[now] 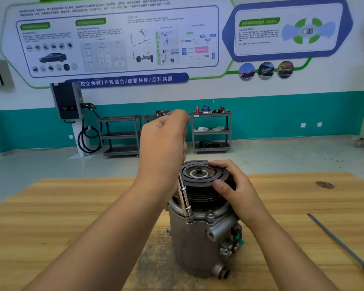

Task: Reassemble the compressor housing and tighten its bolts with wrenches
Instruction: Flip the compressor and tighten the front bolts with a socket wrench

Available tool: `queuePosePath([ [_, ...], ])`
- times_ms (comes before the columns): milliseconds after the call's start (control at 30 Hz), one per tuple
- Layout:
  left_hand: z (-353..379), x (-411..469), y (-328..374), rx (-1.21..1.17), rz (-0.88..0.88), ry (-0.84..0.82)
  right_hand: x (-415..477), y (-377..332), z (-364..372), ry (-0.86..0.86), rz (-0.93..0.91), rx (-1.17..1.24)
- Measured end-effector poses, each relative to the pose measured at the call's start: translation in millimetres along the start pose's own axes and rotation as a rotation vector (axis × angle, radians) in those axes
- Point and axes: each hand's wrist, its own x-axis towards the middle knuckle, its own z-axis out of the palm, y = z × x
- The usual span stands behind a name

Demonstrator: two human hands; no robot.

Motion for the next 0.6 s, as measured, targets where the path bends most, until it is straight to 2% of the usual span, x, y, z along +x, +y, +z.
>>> queuePosePath([
  [233, 12, -3, -1, 0.126, 0.055, 0.019, 0, -1, 0, 0.003, -0.001, -0.011],
  [400, 17, -1, -3, 0.135, 0.05, 0.024, -1, -1, 0, 0.01, -0.002, -0.009],
  [600, 29, -5, -6, 0.164, 0.125, 0.044, -1, -3, 1, 0.002, 0.004, 0.006],
])
